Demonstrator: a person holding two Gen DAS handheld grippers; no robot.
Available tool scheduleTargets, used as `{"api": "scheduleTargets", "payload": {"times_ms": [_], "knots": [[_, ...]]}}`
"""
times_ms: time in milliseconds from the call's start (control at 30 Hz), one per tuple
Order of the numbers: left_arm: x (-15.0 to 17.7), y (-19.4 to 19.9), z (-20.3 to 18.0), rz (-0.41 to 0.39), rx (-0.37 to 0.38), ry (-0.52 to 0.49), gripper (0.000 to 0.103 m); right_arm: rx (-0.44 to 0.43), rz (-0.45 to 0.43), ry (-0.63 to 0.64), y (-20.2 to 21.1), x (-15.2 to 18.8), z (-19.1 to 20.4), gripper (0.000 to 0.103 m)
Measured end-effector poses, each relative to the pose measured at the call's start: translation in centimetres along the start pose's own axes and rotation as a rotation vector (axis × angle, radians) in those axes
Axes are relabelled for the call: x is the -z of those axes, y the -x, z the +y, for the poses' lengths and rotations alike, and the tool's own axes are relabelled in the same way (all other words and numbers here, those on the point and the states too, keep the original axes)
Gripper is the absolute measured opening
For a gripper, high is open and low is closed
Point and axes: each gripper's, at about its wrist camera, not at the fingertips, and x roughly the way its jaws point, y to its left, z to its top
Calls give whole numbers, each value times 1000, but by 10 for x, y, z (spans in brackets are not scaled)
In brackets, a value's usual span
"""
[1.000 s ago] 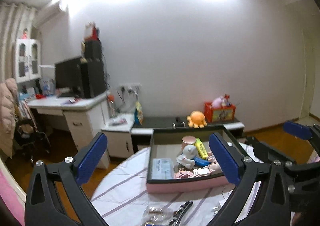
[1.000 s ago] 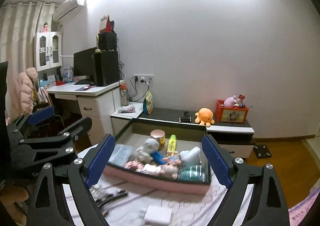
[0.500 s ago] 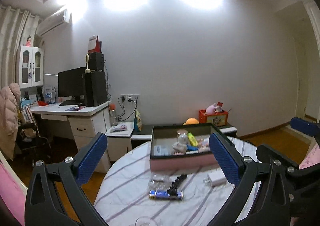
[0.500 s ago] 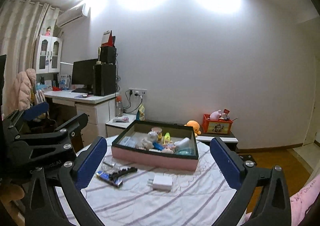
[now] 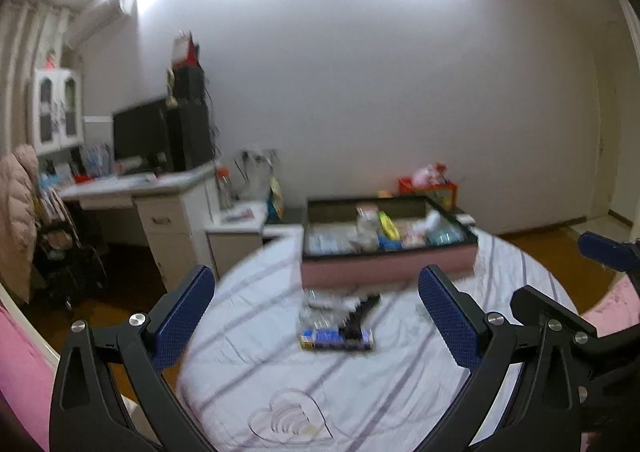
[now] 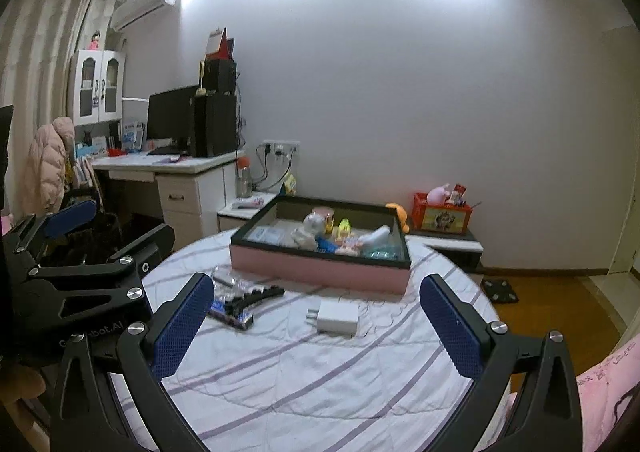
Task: Organize rigid objects
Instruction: 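Withdraw both tools from the box back over the bed, then grasp the blue box with the left tool while the right tool grasps the white charger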
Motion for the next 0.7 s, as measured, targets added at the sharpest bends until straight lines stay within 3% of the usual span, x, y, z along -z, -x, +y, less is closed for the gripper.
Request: {"api": "scheduleTargets", "payload": {"times_ms": [433,700], "knots": [[57,-93,17,366,68,82,103,13,250,-81,-76,45,-29,103],[68,-145,-1,492,99,70,103,24,327,-145,-109,49,-56,103]]}}
